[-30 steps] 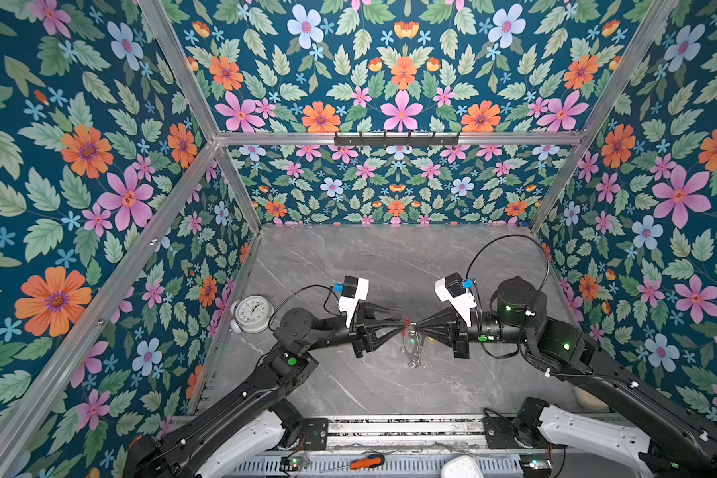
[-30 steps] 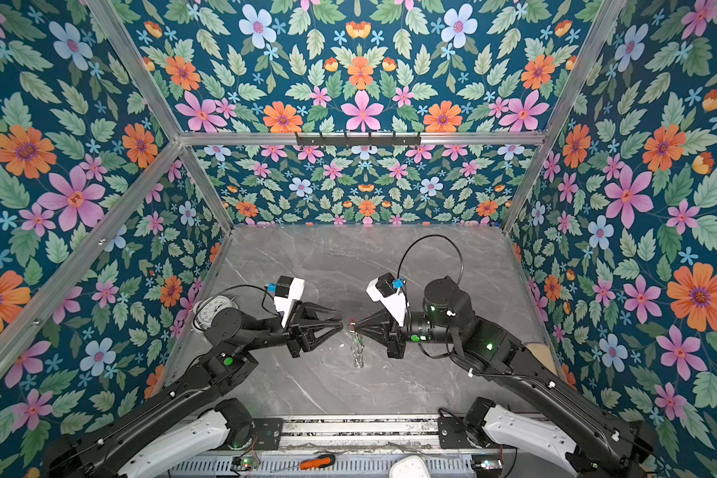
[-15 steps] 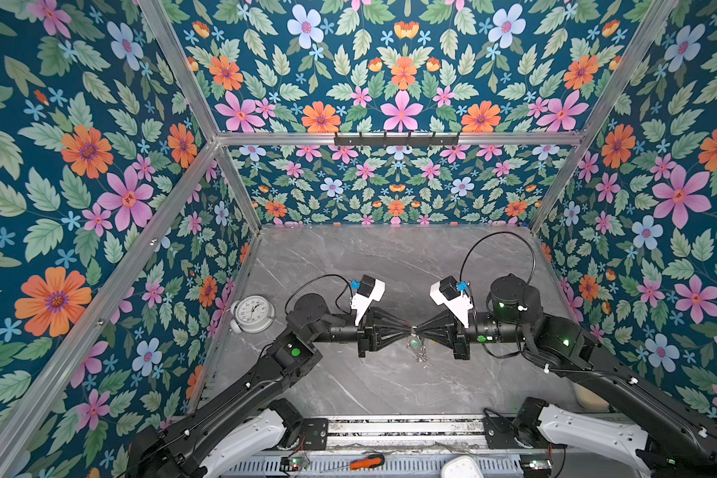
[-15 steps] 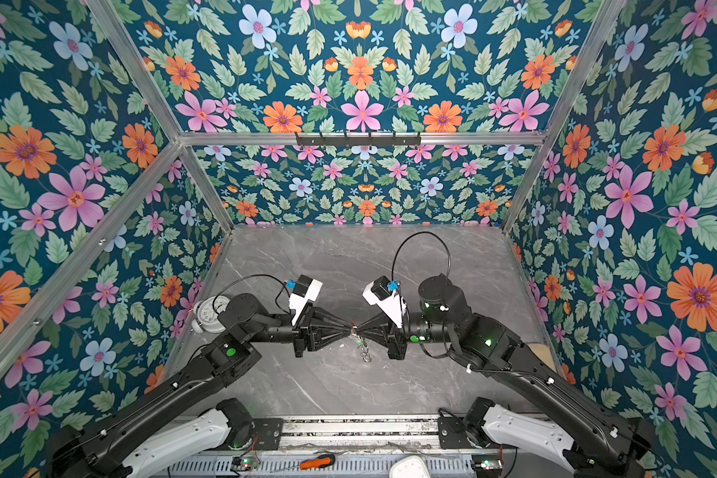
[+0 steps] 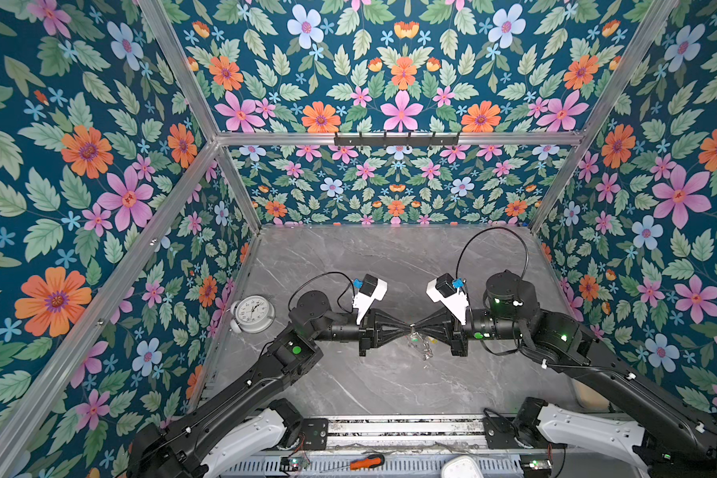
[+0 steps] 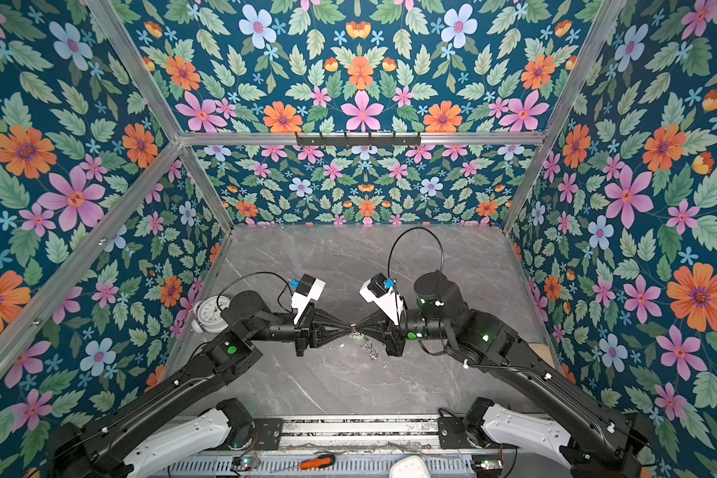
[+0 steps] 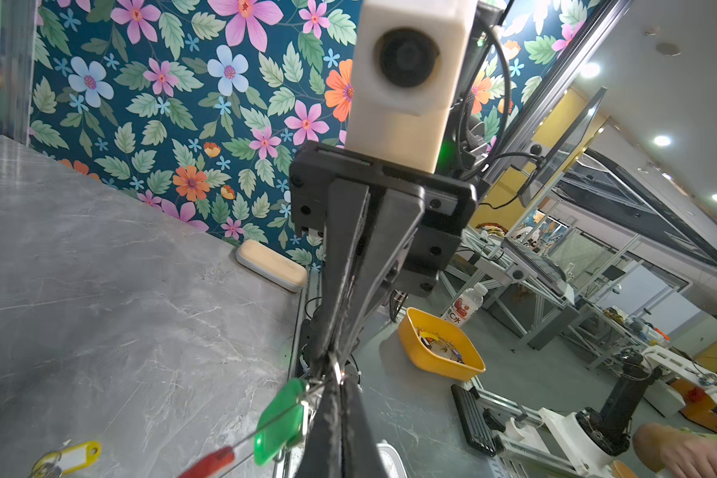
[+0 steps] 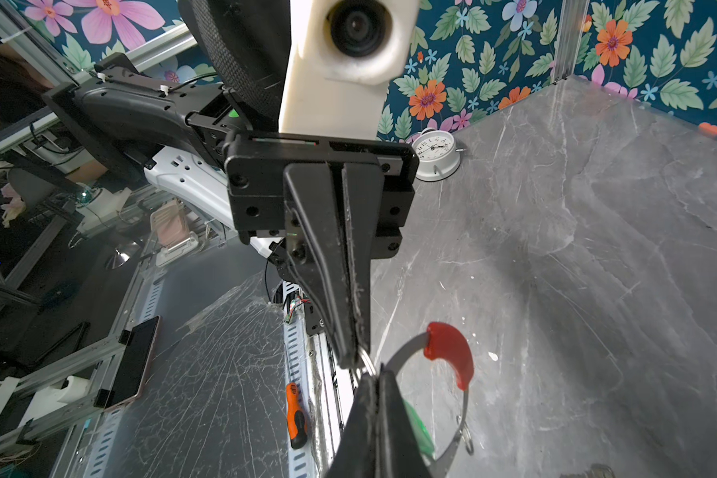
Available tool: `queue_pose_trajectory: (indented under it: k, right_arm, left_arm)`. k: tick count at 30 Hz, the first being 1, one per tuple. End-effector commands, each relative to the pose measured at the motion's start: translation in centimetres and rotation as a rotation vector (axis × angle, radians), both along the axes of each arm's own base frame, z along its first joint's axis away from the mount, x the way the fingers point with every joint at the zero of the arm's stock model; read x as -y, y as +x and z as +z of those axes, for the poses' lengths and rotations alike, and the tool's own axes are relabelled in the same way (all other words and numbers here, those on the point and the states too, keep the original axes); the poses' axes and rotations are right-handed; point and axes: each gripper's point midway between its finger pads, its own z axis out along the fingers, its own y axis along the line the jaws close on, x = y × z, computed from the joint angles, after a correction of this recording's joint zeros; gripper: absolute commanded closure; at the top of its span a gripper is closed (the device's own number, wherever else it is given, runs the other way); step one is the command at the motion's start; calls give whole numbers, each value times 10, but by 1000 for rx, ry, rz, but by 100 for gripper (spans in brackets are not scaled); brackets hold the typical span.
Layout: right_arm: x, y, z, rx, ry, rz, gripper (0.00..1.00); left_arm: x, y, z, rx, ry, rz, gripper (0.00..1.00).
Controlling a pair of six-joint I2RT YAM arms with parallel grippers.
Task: Remove the keys from the keyring
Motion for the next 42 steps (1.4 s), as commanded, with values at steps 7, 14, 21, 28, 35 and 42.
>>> queue_pose_trajectory:
  k: [7, 14, 21, 28, 35, 42]
  right_arm:
    - [-1, 3, 3, 13, -5, -6, 100]
    - [-3, 0, 6, 10, 10, 6, 100]
    - [-1, 7, 19, 42, 92, -52, 70]
    - [-1, 6, 34, 90, 204, -66, 47]
    - [-4, 13, 13, 127, 195, -132, 44]
    - [-12, 29, -8, 151, 143, -213, 43]
  left_arm:
    - [1, 1, 2, 24, -1, 0, 93]
    - [2, 8, -1, 21, 3, 40, 100]
    - [-6, 17, 9, 77, -81, 145, 100]
    - [-20, 27, 24, 136, -202, 266, 100]
    - [-34, 31, 35, 184, -301, 350, 100]
    - [-40, 27, 41, 208, -365, 358, 100]
